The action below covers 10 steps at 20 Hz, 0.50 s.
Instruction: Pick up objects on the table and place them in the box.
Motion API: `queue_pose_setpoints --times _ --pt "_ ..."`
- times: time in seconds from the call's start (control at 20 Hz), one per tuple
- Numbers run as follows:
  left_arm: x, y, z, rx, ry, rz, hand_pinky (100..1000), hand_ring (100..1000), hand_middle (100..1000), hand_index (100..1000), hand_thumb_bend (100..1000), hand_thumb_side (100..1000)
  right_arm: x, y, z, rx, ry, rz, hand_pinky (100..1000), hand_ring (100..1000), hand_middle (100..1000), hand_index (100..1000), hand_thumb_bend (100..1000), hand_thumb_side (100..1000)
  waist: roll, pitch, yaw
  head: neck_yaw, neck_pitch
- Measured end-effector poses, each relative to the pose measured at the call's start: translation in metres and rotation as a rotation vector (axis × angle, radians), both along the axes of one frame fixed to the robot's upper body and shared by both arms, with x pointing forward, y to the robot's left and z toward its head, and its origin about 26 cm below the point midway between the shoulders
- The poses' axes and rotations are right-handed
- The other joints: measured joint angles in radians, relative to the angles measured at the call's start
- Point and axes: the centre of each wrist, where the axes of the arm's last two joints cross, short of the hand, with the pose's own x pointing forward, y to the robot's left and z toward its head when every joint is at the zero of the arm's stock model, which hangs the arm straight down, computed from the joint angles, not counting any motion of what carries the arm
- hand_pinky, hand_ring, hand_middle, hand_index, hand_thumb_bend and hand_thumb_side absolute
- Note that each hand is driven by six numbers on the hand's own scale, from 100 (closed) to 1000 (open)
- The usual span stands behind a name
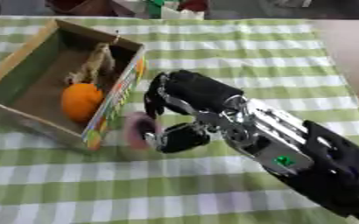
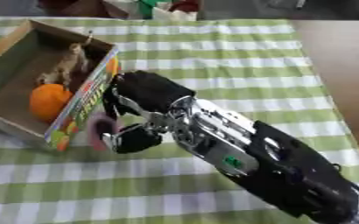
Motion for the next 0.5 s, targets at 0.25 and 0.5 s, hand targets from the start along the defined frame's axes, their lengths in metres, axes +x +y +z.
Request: queue_pose_setpoints --times 0.25,0.5 --pt "0.000 0.000 -0.001 0.000 0.003 0.001 767 759 752 867 100 982 -0.003 -0.001 0.021 0.022 -0.064 0.021 631 607 460 539 100 373 0.001 -0.006 -0.005 0.001 -0.004" --pt "0.000 0.001 -0.002 0.000 0.006 0.002 766 759 752 866 100 982 -0.003 -0.003 0.049 0.044 -0.148 0.031 631 606 458 537 100 367 0.001 -0.010 -0.008 0.001 -0.004"
